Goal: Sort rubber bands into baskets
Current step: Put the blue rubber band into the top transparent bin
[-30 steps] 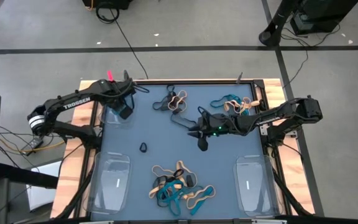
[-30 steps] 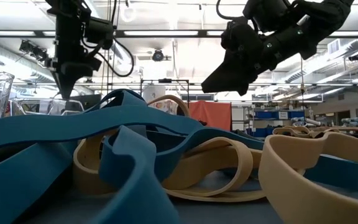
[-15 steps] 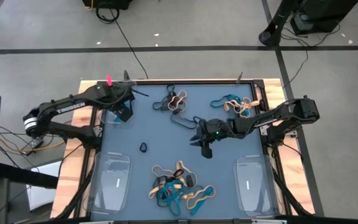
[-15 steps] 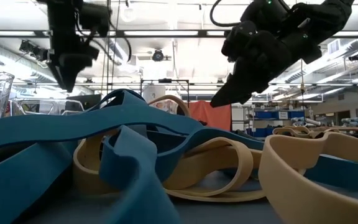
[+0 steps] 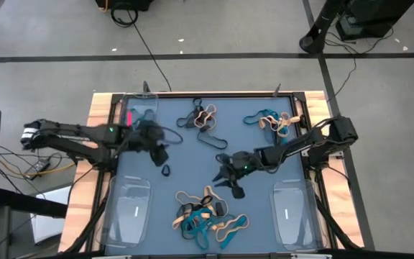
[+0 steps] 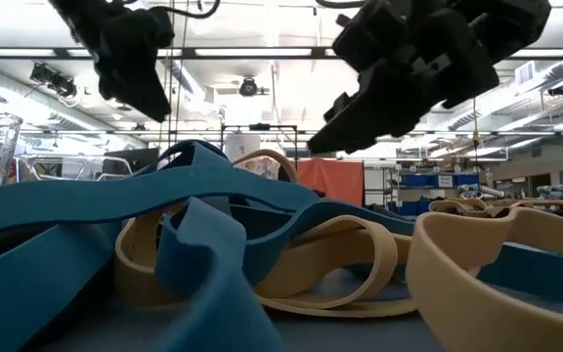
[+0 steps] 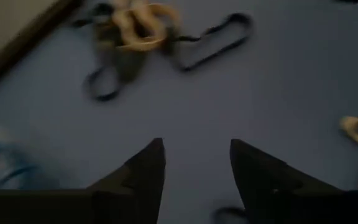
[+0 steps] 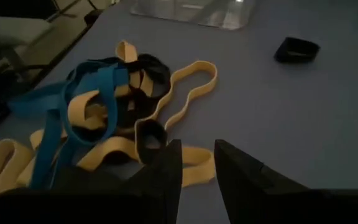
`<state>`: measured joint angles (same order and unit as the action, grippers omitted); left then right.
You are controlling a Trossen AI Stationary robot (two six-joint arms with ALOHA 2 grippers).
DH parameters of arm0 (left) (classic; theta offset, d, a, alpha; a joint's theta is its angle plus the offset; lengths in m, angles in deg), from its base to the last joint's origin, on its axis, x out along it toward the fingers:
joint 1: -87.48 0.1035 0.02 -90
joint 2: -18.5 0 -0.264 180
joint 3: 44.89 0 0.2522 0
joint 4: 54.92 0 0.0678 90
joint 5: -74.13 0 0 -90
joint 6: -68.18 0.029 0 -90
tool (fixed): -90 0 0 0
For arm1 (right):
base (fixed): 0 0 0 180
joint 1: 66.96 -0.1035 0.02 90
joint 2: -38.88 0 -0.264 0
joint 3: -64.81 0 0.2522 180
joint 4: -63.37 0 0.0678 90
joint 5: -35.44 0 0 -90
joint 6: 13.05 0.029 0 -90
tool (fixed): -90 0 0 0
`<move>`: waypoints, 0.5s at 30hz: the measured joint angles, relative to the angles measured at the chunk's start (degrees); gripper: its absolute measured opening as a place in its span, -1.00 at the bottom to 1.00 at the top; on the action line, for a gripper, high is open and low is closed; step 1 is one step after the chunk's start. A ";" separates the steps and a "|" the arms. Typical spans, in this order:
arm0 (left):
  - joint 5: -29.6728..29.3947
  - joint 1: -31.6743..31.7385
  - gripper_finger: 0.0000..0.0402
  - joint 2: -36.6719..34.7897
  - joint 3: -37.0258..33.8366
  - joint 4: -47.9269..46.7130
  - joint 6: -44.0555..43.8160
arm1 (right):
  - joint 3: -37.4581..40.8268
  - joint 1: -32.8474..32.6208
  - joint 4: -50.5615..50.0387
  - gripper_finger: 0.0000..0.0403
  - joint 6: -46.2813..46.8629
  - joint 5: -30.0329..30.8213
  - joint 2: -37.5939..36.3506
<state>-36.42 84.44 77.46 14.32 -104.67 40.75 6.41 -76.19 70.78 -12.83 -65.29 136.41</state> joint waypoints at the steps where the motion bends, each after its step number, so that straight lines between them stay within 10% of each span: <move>1: 0.00 -1.40 -0.12 0.61 -1.27 3.19 0.00 | -0.61 -0.48 -0.63 -0.47 0.06 -0.01 1.09; 12: 2.73 -5.66 -0.18 7.80 -7.80 23.51 5.01 | -5.62 -1.77 -10.71 -0.47 -0.46 -2.59 4.87; 15: 2.20 -6.32 -0.19 11.29 -8.09 28.60 7.22 | -7.40 -1.40 -12.22 -0.47 0.04 4.77 5.05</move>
<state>-34.22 78.12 88.75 6.23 -76.07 47.97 -0.99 -77.60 58.57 -12.79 -60.52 141.46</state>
